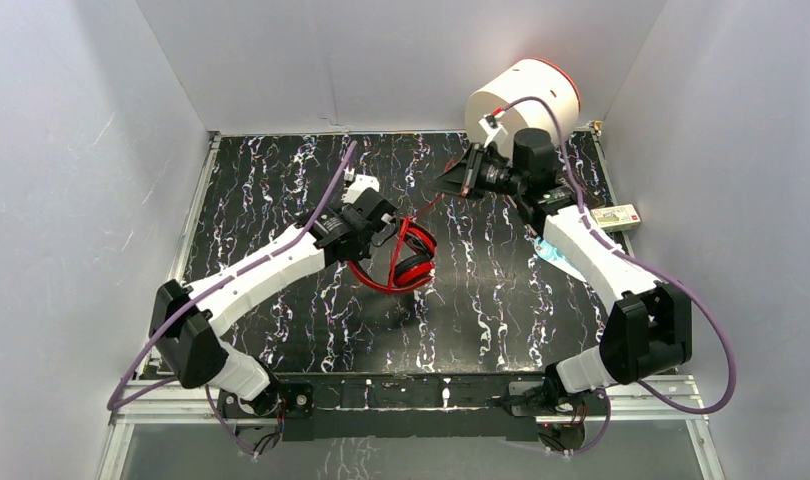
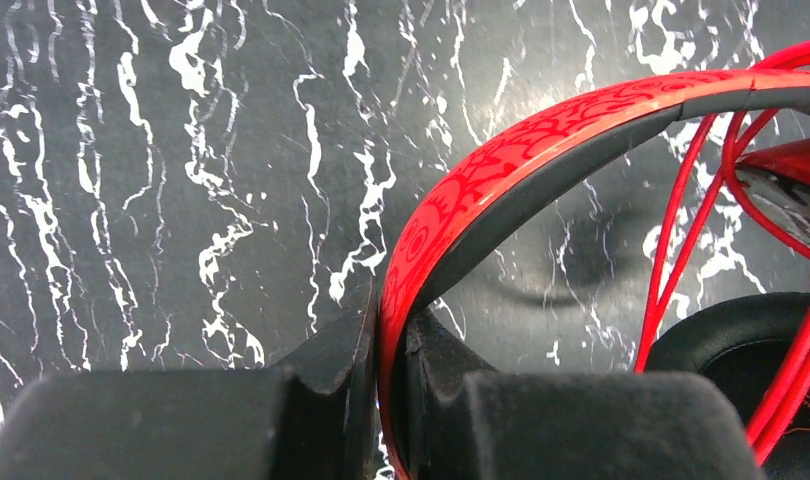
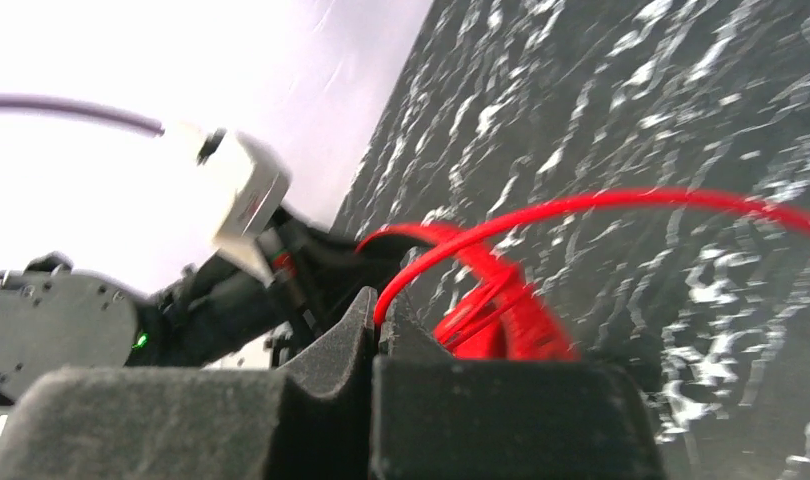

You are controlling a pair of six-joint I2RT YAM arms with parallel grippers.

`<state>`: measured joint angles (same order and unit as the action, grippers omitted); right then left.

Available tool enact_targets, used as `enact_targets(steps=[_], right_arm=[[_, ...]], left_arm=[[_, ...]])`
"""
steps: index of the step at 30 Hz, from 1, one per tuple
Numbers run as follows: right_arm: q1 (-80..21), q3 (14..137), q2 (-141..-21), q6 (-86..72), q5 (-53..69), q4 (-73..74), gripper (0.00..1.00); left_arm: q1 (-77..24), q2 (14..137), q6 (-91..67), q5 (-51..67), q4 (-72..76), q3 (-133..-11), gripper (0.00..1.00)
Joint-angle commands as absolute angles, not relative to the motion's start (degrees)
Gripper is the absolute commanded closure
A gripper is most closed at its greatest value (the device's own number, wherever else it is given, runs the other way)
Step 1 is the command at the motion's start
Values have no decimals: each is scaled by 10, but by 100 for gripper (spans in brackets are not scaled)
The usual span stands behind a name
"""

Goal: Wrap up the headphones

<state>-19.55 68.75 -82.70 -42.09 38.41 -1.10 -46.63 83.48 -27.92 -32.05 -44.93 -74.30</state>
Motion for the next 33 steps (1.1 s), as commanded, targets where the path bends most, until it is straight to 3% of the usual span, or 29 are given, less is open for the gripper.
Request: enact_targets(steps=[1,7,14,23,27,33], right_arm=[[-256,647,-785,-516,406,-131,100],[-349,577,-744,-624,286,-152,100],[-445,576,-688,-604,69,-65,100],[-472,539,-639,-622,25,-57,94],[-475,505,-605,-633,3,-55,82],[-477,490,-581,-630,21,-49,73]], left_arm=[[-468,847,-343,-421,-459,-799,100],[-468,851,-396,-474,-420,-831,100],[-468,834,-414,-514,-382,-846,100],[-468,791,-406,-491,-312,-830,100],[-468,762,-414,-470,-271,-803,100],[-468,755,-410,-450,-226,-800,100]])
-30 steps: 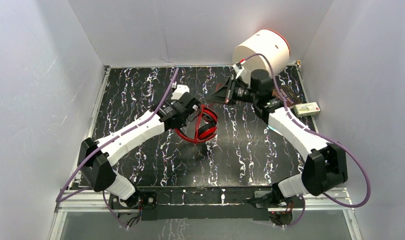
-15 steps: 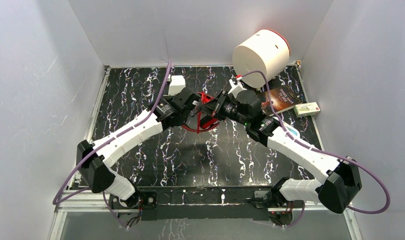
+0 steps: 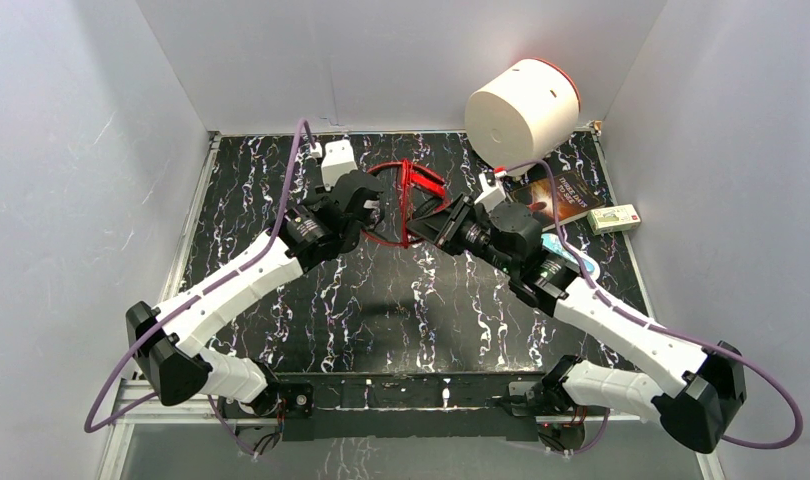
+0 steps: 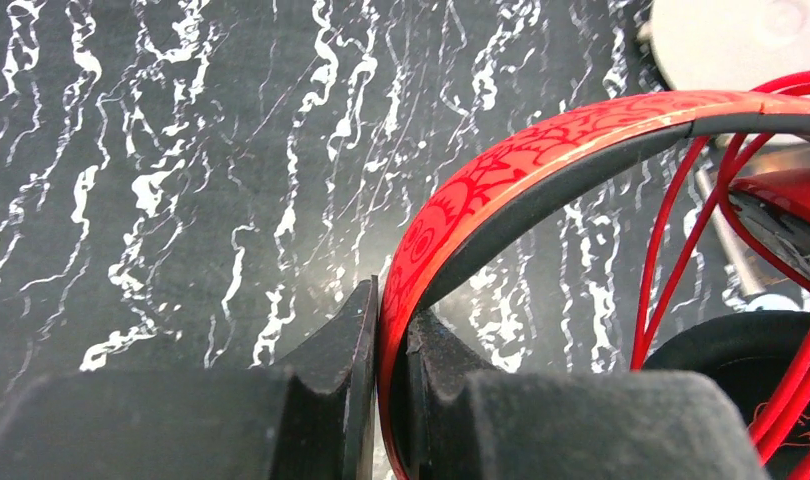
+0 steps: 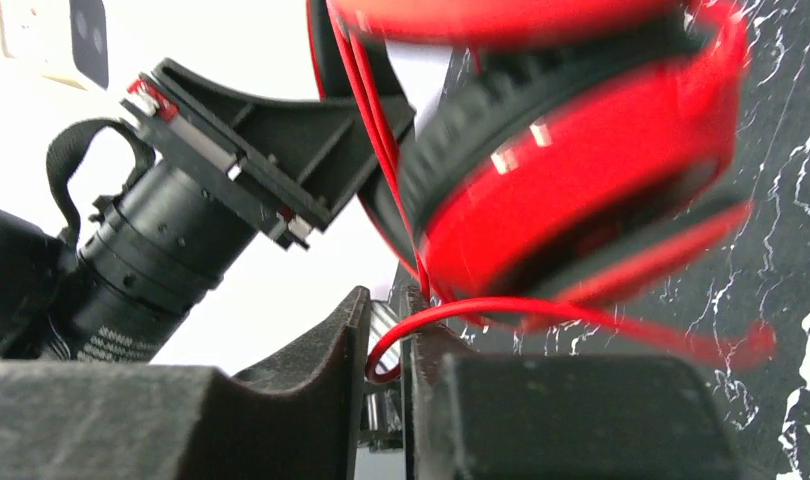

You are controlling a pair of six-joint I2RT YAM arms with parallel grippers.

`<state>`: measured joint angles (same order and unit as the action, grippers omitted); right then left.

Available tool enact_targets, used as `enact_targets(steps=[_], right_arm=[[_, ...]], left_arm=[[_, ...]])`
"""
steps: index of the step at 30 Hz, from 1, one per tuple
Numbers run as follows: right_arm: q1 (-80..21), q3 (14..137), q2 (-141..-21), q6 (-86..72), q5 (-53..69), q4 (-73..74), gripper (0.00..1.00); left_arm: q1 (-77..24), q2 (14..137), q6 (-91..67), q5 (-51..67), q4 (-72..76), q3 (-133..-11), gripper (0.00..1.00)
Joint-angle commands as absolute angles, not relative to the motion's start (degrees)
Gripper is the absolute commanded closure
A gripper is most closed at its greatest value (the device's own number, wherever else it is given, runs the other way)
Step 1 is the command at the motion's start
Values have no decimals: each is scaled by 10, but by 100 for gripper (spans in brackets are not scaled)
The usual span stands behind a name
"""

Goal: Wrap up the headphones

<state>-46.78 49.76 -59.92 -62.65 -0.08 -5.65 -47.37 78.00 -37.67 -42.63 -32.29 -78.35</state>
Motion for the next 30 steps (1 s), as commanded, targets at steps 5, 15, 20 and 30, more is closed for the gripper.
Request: enact_targets(steps=[5,15,20,30], right_arm=[[-477,476,-565,-637,33,-47,69],[-477,467,-527,-522,83,35,34],[-477,504,-508,-374,31,178,9],[-456,515,-495,-226,-15,239,2]], left_arm=[[-468,764,-412,-468,-209,-813,100],[-468,762,-413,-436,-208,-821,100],[-467,740,-432,-407,-237,-805,100],[-444,746,-427,-322,-355,-876,100]])
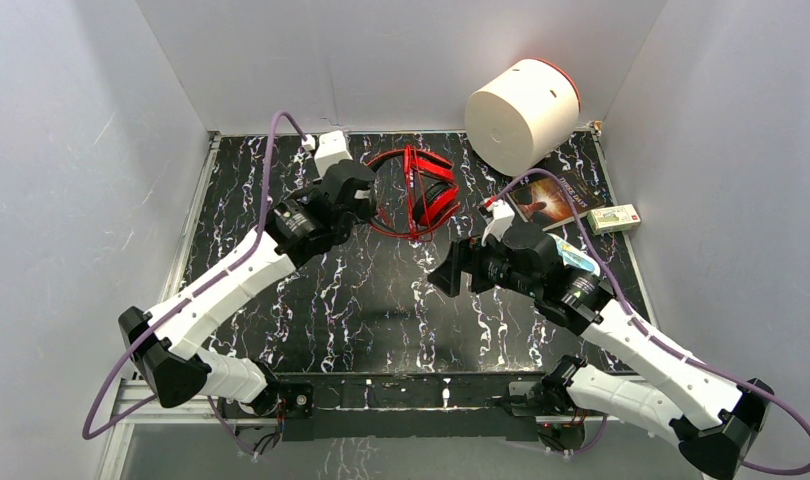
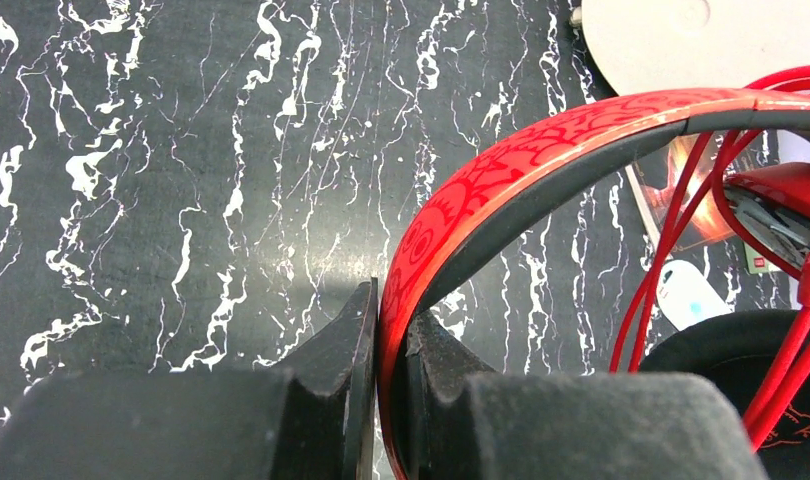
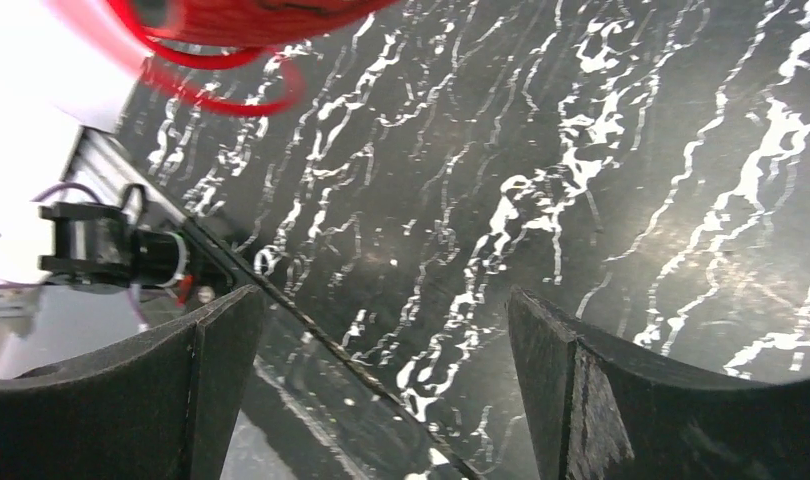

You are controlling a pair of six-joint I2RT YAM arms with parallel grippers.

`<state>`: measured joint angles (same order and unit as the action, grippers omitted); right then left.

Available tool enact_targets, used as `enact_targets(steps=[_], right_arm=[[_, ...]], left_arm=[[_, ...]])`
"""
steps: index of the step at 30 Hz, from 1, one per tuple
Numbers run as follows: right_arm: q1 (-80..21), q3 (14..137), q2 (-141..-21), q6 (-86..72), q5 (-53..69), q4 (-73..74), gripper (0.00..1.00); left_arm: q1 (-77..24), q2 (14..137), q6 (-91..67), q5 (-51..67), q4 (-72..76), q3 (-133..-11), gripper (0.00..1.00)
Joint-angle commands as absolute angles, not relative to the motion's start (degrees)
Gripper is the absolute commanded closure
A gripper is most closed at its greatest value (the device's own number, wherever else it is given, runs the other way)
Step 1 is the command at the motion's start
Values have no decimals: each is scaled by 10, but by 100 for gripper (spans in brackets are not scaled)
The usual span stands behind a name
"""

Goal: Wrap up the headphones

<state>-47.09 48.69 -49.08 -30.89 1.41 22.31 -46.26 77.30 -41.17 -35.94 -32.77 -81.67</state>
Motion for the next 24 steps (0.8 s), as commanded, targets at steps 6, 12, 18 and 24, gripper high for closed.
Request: enact_targets(steps=[6,12,18,24], right_arm=[[-381,502,-513,-212,149,181,1],[-305,474,-527,-225,257,162,1],[-286,431,-573,-252,400,21,1],[-287,445,-647,-389,436,-20,3]], left_arm=[[-425,741,-428,-270,-403,-913,100],[-414,719,-437,-228,-409,-911,100],[-413,697,-441,-200,-407,-903,100],[-413,687,-446,-186,-409,-900,100]])
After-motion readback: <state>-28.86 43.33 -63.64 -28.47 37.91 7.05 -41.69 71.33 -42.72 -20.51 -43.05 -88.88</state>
